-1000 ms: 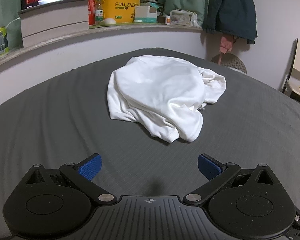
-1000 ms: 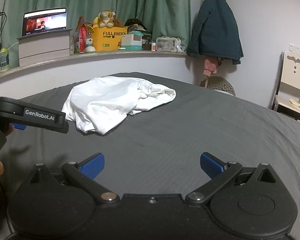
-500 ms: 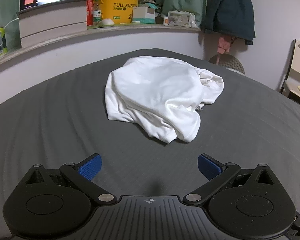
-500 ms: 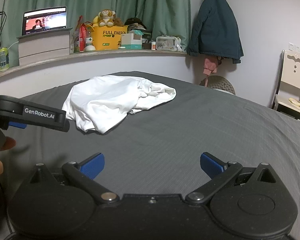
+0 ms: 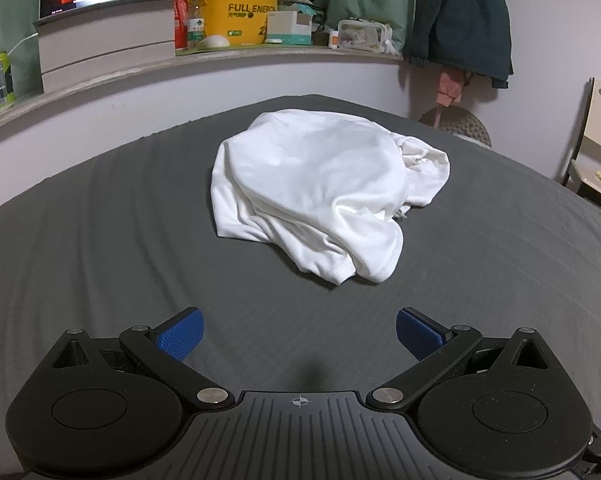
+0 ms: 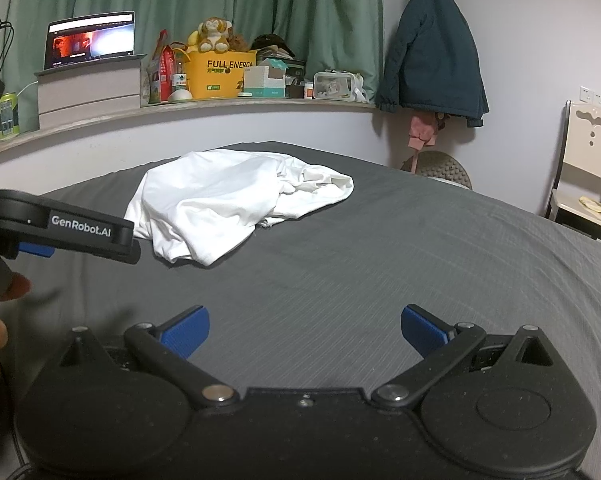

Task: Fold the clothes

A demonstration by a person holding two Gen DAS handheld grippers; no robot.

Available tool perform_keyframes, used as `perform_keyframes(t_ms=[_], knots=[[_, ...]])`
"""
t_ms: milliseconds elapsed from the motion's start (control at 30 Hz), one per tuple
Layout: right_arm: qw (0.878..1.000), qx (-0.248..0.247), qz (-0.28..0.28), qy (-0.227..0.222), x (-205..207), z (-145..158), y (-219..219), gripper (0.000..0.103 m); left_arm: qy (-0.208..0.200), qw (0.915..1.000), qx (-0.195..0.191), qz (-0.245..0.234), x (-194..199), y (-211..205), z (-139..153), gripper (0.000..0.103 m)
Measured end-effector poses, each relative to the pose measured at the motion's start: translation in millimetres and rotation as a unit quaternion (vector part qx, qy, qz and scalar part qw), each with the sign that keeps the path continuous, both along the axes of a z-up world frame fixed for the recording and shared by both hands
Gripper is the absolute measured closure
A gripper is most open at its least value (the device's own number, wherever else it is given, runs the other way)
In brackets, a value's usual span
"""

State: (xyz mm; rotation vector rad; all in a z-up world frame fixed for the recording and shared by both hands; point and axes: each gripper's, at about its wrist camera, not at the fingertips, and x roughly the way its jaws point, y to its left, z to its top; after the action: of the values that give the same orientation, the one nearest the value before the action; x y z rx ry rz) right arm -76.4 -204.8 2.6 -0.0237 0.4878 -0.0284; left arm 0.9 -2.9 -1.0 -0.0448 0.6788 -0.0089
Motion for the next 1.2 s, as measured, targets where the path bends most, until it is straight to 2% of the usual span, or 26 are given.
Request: perform_keyframes(t_ms=[867, 1200], knots=[[1.000, -0.001, -0.001, 0.003, -0.6, -0.4, -2.3, 0.000, 0.003, 0.9999, 0.000, 0.011, -0.3, 0.5, -1.3, 0.000], [1.000, -0.005, 0.001, 0.004, 0.4, -3.8, -3.2, 0.000, -0.004, 1.0000, -0.004, 0.001, 0.5, -0.1, 0.9, 0.000]])
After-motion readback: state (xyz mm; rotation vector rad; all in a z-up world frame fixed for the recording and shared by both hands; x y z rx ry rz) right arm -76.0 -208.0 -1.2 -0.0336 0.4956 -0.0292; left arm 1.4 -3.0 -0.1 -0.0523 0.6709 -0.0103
